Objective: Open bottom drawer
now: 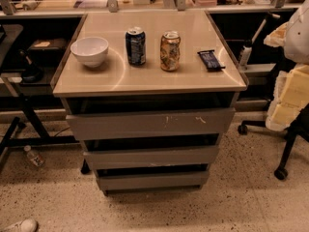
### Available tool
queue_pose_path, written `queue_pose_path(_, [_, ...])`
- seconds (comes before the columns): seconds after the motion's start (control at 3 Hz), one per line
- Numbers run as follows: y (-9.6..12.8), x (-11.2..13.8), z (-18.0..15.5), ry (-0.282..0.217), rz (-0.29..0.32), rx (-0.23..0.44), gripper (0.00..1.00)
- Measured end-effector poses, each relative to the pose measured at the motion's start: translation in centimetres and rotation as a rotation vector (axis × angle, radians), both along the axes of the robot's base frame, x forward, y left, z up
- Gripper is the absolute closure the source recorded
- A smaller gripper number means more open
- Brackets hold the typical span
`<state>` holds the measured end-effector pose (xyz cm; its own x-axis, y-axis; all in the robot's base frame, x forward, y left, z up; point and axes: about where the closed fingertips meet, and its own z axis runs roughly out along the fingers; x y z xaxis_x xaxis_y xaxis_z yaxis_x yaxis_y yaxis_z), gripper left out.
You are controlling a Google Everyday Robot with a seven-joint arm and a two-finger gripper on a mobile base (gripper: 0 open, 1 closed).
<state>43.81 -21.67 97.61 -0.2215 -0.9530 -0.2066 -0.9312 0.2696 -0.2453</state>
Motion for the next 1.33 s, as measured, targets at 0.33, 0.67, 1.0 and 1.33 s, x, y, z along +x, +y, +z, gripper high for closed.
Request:
queue_pose_path(0.33, [0.0, 0.0, 0.0, 0.0, 0.0, 0.0, 0.0])
queue_pose_path(0.67, [1.5, -1.4, -3.0, 0.047, 0.017, 0.051, 0.0])
queue_pose_path(1.0, [5.5, -3.6, -7.9, 0.093, 0.061, 0.123, 0.0])
queue_pose_path(1.33, [9.7, -5.2, -13.8, 0.146, 0.107, 0.164, 0.0])
